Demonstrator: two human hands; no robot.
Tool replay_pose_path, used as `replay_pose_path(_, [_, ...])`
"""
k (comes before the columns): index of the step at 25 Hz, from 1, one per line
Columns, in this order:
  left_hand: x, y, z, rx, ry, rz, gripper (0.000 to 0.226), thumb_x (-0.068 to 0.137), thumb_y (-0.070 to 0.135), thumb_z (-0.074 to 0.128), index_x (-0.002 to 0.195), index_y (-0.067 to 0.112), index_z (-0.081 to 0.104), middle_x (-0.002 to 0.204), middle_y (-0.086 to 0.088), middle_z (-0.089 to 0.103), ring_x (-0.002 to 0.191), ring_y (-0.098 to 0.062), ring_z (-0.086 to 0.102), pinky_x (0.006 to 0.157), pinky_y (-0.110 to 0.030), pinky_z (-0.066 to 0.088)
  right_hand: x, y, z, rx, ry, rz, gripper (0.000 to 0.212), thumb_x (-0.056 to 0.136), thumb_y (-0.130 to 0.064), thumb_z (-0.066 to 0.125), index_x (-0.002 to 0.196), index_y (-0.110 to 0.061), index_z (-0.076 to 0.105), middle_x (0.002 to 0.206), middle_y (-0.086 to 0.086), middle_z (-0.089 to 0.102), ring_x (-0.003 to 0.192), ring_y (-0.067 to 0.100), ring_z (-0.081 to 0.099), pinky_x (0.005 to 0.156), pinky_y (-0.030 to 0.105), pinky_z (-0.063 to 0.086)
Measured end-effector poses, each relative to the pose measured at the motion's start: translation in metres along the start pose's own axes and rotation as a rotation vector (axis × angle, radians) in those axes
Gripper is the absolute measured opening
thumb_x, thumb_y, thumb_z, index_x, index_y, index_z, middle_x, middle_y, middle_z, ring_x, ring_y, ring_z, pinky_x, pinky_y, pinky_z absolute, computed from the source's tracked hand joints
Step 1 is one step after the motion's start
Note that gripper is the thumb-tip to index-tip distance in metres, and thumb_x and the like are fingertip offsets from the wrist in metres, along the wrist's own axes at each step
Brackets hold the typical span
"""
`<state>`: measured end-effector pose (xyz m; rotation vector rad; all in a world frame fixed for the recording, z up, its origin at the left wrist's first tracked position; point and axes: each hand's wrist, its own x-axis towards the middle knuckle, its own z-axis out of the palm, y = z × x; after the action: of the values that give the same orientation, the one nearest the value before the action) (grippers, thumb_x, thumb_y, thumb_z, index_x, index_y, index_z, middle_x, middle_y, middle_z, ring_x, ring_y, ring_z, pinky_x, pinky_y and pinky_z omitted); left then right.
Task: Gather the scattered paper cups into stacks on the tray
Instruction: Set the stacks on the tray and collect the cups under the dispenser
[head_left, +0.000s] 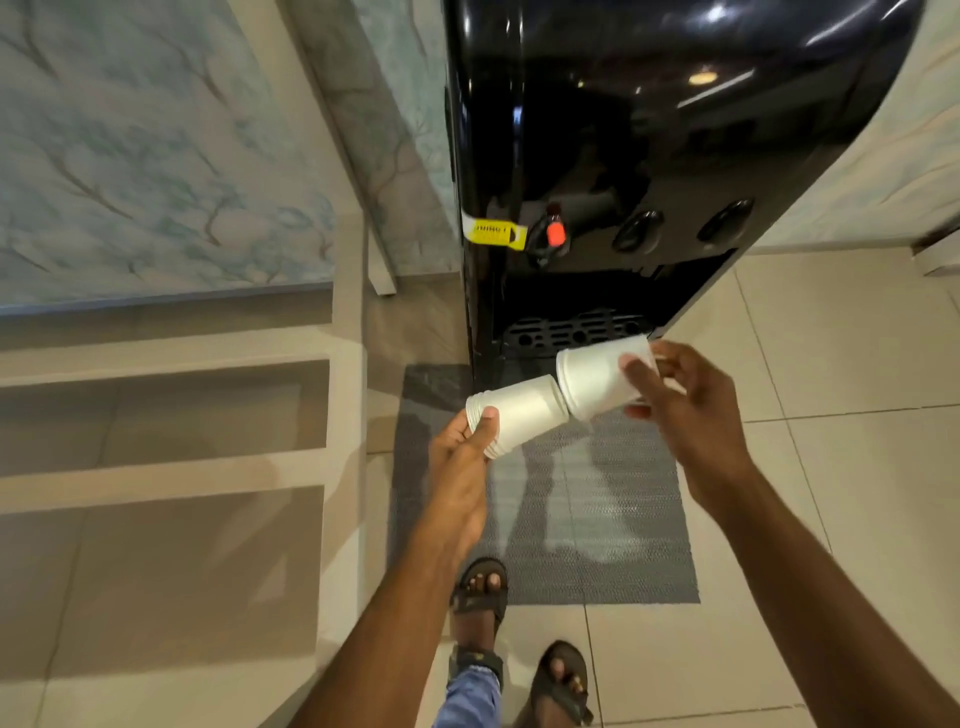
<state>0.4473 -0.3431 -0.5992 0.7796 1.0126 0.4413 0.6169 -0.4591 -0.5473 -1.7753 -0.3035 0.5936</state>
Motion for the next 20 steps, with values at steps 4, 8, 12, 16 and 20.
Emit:
replay_pose_path(4, [-0.036, 0.039, 0.026, 0.004, -0.09, 0.034, 0.02, 0.097, 0.013, 0.054, 0.112, 0.014, 0.067, 0.098, 0.001, 0.076, 0.088, -0.009, 0.069, 0.077, -0.022, 0.055, -0.031, -0.027, -0.009, 0.029, -0.023, -0.017, 0.028, 0.083, -0.036, 0.073, 0.108, -0.025, 0.067, 0.1, -0.006, 0.071, 0.088, 0.012, 0.07, 0.07, 0.03, 0.059])
replay_pose_path(8, [-0.086, 0.071, 0.055, -0.003, -0.129, 0.045, 0.025, 0.098, 0.014, 0.052, 0.119, 0.008, 0.065, 0.109, -0.008, 0.072, 0.098, -0.017, 0.067, 0.087, -0.03, 0.054, -0.053, -0.069, -0.011, 0.03, -0.088, -0.055, 0.031, 0.083, -0.028, 0.074, 0.113, -0.021, 0.067, 0.104, -0.003, 0.071, 0.093, 0.015, 0.069, 0.073, 0.036, 0.06])
replay_pose_path(12, [-0.135, 0.118, 0.068, -0.025, -0.128, 0.087, 0.032, 0.101, 0.017, 0.045, 0.124, 0.001, 0.06, 0.117, -0.019, 0.067, 0.103, -0.026, 0.062, 0.093, -0.039, 0.047, -0.086, -0.113, -0.009, 0.125, -0.131, -0.094, 0.036, 0.08, -0.031, 0.075, 0.114, -0.027, 0.065, 0.106, -0.001, 0.071, 0.091, 0.014, 0.07, 0.066, 0.033, 0.06])
replay_pose_path(16, [-0.187, 0.176, 0.074, -0.177, -0.128, 0.164, 0.036, 0.102, 0.023, 0.041, 0.124, -0.001, 0.059, 0.12, -0.022, 0.067, 0.109, -0.032, 0.062, 0.093, -0.037, 0.051, -0.12, -0.179, 0.007, 0.228, -0.206, -0.185, 0.048, 0.072, -0.037, 0.077, 0.111, -0.056, 0.056, 0.106, -0.018, 0.066, 0.095, 0.007, 0.068, 0.064, 0.028, 0.059])
replay_pose_path(20, [-0.236, 0.231, 0.077, -0.259, -0.159, 0.308, 0.035, 0.102, 0.024, 0.043, 0.121, 0.001, 0.063, 0.116, -0.02, 0.07, 0.108, -0.029, 0.066, 0.084, -0.033, 0.056, -0.151, -0.247, 0.024, 0.383, -0.239, -0.223, 0.071, 0.062, -0.04, 0.081, 0.124, -0.051, 0.049, 0.108, -0.017, 0.065, 0.099, 0.004, 0.066, 0.068, 0.032, 0.06])
